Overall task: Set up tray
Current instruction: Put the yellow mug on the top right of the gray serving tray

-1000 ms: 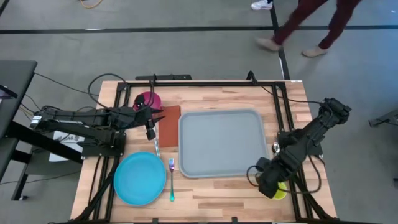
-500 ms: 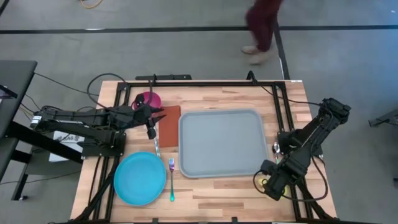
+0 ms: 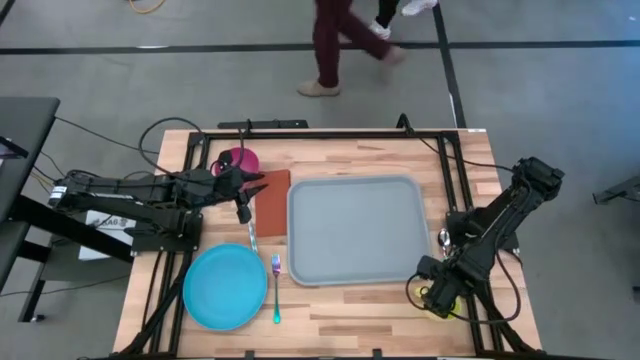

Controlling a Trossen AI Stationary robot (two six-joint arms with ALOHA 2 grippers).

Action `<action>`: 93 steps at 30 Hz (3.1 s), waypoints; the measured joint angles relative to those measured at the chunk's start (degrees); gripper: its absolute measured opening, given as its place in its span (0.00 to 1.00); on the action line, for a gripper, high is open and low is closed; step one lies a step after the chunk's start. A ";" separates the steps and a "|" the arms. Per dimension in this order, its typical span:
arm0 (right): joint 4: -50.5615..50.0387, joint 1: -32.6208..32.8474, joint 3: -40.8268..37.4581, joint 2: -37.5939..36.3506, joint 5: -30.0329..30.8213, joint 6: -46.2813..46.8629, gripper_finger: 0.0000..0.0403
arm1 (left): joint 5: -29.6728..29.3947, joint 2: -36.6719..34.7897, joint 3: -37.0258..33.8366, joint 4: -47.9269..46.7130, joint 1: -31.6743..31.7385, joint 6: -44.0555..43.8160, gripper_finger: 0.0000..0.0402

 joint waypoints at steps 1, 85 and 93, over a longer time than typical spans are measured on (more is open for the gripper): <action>1.28 -0.02 -0.71 0.00 -0.29 -0.46 0.51 | 0.20 0.00 0.00 0.00 0.00 -0.01 0.27; 4.01 -79.88 0.05 -0.09 22.52 -102.96 0.02 | 0.73 0.04 -0.07 -1.89 0.00 -1.06 0.27; 4.89 -83.01 0.03 -0.09 19.95 -103.05 0.04 | 0.61 0.04 -0.07 -1.80 0.00 -1.08 0.27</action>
